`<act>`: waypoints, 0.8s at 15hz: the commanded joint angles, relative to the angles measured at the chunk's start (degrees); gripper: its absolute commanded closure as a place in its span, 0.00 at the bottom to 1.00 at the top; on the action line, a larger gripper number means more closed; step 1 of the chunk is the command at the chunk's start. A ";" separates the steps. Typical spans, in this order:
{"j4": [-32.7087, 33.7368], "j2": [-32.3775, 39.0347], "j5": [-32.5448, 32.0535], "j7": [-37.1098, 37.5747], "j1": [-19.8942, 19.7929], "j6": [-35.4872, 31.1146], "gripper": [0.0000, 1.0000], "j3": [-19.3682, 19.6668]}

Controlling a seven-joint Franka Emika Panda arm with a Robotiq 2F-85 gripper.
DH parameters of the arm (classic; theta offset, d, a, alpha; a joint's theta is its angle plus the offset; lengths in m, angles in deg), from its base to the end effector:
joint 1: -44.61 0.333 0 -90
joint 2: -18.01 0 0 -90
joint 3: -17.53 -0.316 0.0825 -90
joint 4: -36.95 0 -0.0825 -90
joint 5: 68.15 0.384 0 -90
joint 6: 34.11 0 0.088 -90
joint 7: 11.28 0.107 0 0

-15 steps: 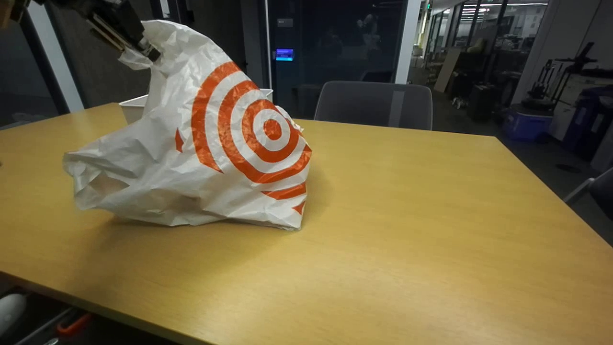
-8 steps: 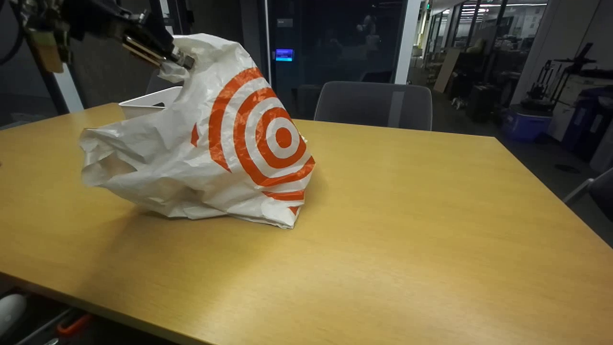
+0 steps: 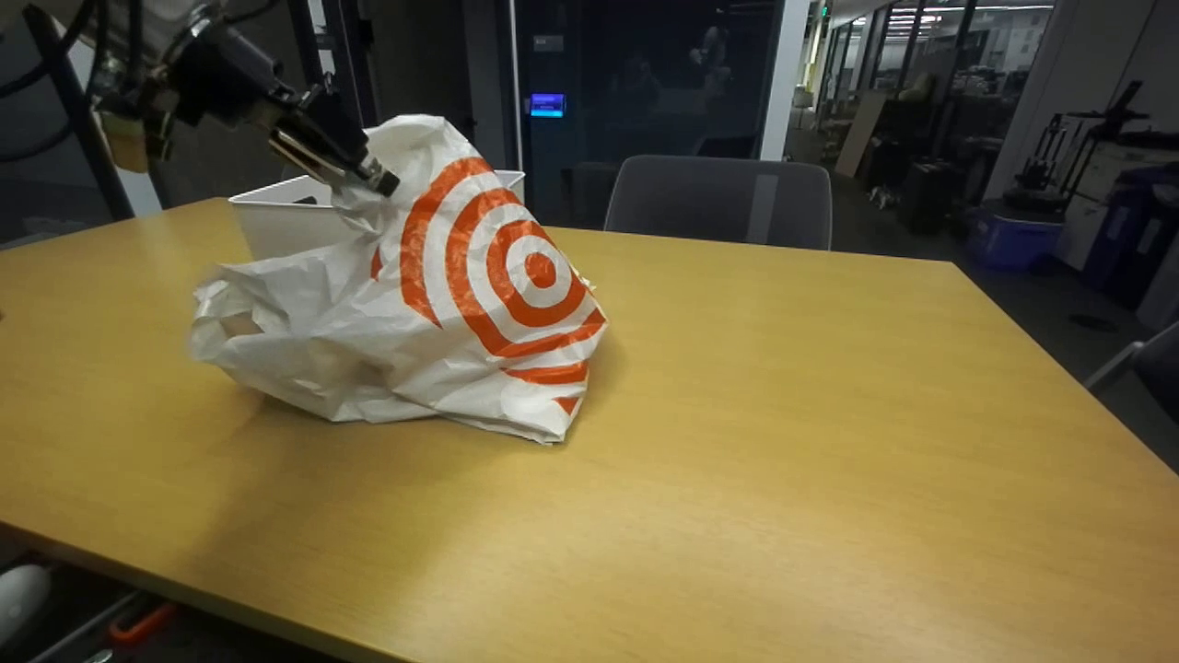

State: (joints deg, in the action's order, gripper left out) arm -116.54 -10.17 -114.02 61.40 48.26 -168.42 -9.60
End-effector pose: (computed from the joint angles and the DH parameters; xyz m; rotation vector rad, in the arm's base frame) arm 0.3472 0.1860 0.3903 2.5144 -0.2606 0.8671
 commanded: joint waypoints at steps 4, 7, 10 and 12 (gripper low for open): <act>3.09 -2.13 26.33 -19.61 11.17 -1.64 0.04 13.46; 5.01 -4.85 41.22 -28.81 15.07 2.60 0.00 17.06; 7.71 -8.57 50.45 -31.87 13.20 10.53 0.00 15.25; 9.23 -10.58 52.29 -30.27 11.24 15.11 0.00 13.62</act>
State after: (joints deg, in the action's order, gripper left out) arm -109.56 -17.10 -65.64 31.47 61.51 -159.54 5.64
